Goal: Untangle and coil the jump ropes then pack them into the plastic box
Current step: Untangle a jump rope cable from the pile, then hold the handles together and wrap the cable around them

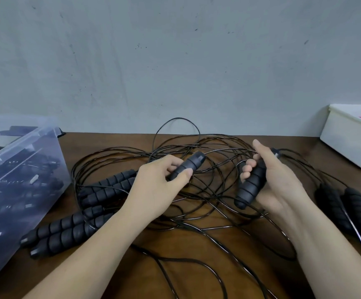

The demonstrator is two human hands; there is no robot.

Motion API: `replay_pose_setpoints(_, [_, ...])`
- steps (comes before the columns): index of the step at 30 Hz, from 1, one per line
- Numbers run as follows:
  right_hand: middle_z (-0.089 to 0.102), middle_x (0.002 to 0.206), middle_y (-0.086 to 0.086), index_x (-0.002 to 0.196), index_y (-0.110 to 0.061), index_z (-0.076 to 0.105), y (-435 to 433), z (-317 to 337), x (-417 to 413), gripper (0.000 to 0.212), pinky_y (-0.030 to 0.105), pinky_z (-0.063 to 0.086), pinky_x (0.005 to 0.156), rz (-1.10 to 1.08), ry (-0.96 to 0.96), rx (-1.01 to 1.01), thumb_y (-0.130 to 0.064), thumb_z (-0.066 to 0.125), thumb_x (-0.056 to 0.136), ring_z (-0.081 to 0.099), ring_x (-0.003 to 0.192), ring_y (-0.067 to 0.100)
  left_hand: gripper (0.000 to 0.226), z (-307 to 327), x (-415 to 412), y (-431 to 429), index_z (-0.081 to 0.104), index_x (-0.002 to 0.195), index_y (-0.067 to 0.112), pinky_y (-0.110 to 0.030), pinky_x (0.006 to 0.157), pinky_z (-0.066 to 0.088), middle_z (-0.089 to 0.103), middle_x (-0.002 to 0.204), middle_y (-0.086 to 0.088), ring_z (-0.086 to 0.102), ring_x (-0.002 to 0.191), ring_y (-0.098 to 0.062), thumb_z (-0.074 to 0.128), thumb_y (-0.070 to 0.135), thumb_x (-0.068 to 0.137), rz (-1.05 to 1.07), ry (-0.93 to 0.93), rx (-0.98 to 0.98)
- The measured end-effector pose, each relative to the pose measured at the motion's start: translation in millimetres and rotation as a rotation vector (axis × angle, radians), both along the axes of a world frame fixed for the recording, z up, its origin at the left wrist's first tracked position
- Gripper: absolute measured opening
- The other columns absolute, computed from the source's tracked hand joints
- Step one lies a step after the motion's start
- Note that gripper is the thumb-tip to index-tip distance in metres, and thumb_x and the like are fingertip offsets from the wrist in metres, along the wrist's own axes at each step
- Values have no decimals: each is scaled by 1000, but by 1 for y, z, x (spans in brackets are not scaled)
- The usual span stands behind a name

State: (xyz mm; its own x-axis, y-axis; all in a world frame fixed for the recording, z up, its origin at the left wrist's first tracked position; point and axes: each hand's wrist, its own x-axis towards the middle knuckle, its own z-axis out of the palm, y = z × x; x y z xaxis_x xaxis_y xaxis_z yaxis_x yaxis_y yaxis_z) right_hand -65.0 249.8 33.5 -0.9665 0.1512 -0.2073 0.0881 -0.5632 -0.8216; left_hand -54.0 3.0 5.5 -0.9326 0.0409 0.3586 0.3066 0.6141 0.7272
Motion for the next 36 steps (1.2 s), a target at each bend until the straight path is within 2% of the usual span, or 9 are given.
replay_pose_setpoints(6, [53,94,8,112,-11,53,1,7,45,22,43,54,83,219,-100,-141,-23,54,94,56,81,23,17,18,13,6,75,99,33,-24,61,47,70,78,14,60,64,-2,65,47,99,-89,-217,285])
replay_pose_setpoints(9, [56,101,12,118,-7,58,2,16,77,26,43,53,90,235,-76,-137,-17,48,96,57,88,26,23,29,32,11,75,97,28,-31,66,49,75,83,9,64,71,-9,62,47,101,-119,-288,376])
replay_pose_setpoints(13, [73,113,16,125,1,67,0,20,126,35,37,57,87,301,-9,15,-21,61,98,67,95,26,24,37,83,22,74,94,25,-27,63,45,75,85,1,62,66,-8,61,44,102,-159,-370,517])
replay_pose_setpoints(17, [77,112,18,130,-14,73,-26,3,180,33,38,61,79,299,34,167,-30,64,102,71,91,27,26,25,143,35,71,96,22,-44,81,49,75,92,-5,67,84,-21,62,45,102,-195,-380,508])
replay_pose_setpoints(20, [80,101,7,114,-44,77,-46,-11,210,18,42,60,71,210,-33,337,-47,66,99,73,81,24,22,15,181,46,69,96,23,-34,78,48,76,90,5,67,82,-10,59,42,104,-159,-396,573])
replay_pose_setpoints(24, [80,95,-8,106,-56,74,-58,-30,236,21,39,62,76,101,6,406,-55,52,106,77,83,13,22,-5,214,59,60,95,30,-22,64,48,71,81,4,63,71,-8,53,48,105,-84,-411,605])
replay_pose_setpoints(31, [78,105,9,108,-32,60,-66,-56,269,16,60,62,89,3,-8,391,-40,52,97,77,96,26,30,-34,252,57,64,101,30,-43,82,57,70,101,1,68,95,-22,63,61,97,-146,-409,536])
replay_pose_setpoints(33, [79,101,6,111,-28,59,-62,-59,279,13,58,64,81,37,-8,440,-35,50,103,78,89,22,25,-38,258,48,67,99,29,-38,71,55,68,100,-6,64,84,-19,70,54,96,-190,-435,546])
replay_pose_setpoints(36, [77,111,-7,119,-34,66,-54,-67,292,15,57,57,100,74,45,558,-28,56,110,75,106,16,10,-43,264,41,70,96,26,-29,66,54,67,99,-9,64,81,-18,74,36,97,-203,-470,562])
